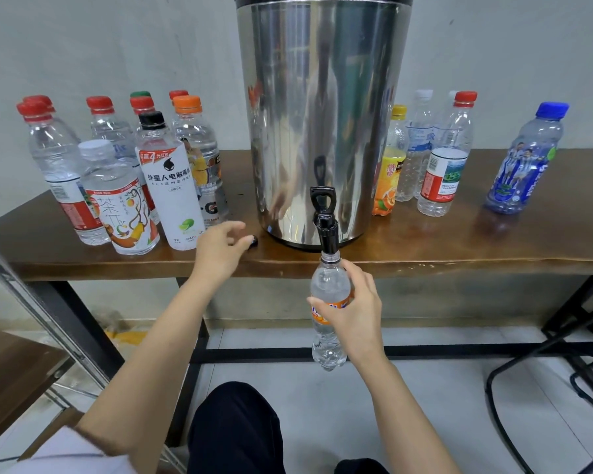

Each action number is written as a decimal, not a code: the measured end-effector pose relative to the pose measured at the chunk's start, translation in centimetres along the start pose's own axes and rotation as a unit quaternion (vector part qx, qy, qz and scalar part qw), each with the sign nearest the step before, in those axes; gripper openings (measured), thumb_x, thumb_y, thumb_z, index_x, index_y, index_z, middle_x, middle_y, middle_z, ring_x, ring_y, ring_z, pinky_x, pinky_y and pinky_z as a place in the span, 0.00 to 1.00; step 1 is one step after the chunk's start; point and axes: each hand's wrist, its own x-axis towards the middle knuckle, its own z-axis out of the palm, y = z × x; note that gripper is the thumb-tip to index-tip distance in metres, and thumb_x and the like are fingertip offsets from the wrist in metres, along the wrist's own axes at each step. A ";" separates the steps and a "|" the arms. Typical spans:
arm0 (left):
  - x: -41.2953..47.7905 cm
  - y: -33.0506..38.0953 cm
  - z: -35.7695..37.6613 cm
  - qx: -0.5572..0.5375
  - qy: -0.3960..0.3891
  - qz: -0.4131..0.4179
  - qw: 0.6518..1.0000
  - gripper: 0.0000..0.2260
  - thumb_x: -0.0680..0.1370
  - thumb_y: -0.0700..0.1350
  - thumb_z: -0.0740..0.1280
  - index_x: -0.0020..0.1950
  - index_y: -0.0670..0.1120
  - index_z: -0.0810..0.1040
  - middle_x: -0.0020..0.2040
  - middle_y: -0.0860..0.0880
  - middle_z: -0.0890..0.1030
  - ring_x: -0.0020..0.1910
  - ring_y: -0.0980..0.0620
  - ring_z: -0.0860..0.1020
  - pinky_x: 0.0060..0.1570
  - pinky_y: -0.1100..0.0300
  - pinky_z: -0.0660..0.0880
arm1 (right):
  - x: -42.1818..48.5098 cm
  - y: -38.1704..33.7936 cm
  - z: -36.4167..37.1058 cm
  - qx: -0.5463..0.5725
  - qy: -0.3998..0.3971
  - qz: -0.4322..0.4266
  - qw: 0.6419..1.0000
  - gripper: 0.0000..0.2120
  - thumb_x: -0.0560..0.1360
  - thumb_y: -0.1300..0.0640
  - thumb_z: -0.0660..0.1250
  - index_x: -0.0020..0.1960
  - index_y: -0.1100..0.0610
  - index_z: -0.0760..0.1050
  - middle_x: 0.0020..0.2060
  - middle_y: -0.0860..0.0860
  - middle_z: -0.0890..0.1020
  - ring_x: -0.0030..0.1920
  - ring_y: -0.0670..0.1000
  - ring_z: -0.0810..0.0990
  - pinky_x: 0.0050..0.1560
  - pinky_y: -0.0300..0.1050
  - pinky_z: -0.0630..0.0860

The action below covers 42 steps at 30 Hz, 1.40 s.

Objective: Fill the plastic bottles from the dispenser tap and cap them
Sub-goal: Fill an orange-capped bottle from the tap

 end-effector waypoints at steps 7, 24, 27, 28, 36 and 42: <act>2.1 -0.9 2.4 0.077 -0.017 0.001 0.997 0.21 0.75 0.47 0.75 0.66 0.42 0.78 0.63 0.44 0.79 0.64 0.44 0.75 0.65 0.51 0.71 | -0.1 0.0 -0.3 -0.010 -0.007 0.008 1.000 0.36 0.64 0.57 0.82 0.68 0.49 0.72 0.59 0.46 0.73 0.56 0.44 0.74 0.48 0.18 0.67; -5.8 3.8 -1.2 -0.231 -0.044 0.057 0.970 0.08 0.72 0.39 0.77 0.47 0.50 0.85 0.45 0.53 0.86 0.44 0.61 0.82 0.47 0.71 0.76 | -2.0 -1.9 1.4 0.033 -0.054 -0.015 0.998 0.34 0.63 0.58 0.82 0.65 0.43 0.73 0.58 0.42 0.74 0.57 0.40 0.76 0.57 0.34 0.72; -6.6 4.4 -1.8 -0.226 -0.084 0.077 0.967 0.09 0.71 0.37 0.77 0.45 0.51 0.85 0.45 0.53 0.86 0.45 0.59 0.83 0.48 0.68 0.77 | -2.0 -2.9 1.8 0.038 -0.067 -0.031 0.997 0.35 0.63 0.58 0.82 0.65 0.41 0.72 0.57 0.40 0.74 0.57 0.38 0.75 0.57 0.32 0.72; -6.8 4.5 -2.0 -0.224 -0.091 0.084 0.967 0.09 0.71 0.37 0.77 0.45 0.51 0.84 0.44 0.53 0.86 0.44 0.59 0.83 0.48 0.68 0.77 | -2.1 -3.3 1.8 0.039 -0.071 -0.035 0.996 0.34 0.63 0.57 0.81 0.64 0.40 0.72 0.57 0.39 0.74 0.57 0.36 0.74 0.56 0.30 0.71; -7.0 4.4 -3.1 -0.193 -0.087 0.117 0.970 0.13 0.70 0.37 0.77 0.44 0.54 0.84 0.43 0.55 0.86 0.44 0.57 0.84 0.49 0.65 0.80 | -2.6 -5.0 2.3 0.030 -0.098 -0.051 0.993 0.34 0.63 0.56 0.82 0.63 0.38 0.72 0.59 0.40 0.73 0.58 0.41 0.75 0.60 0.39 0.73; -7.1 4.3 -3.4 -0.198 -0.094 0.131 0.967 0.12 0.70 0.37 0.77 0.46 0.53 0.84 0.44 0.54 0.86 0.45 0.57 0.84 0.49 0.64 0.80 | -2.4 -5.4 2.5 0.038 -0.090 -0.061 0.993 0.35 0.62 0.58 0.82 0.62 0.37 0.72 0.58 0.39 0.74 0.58 0.39 0.75 0.60 0.37 0.73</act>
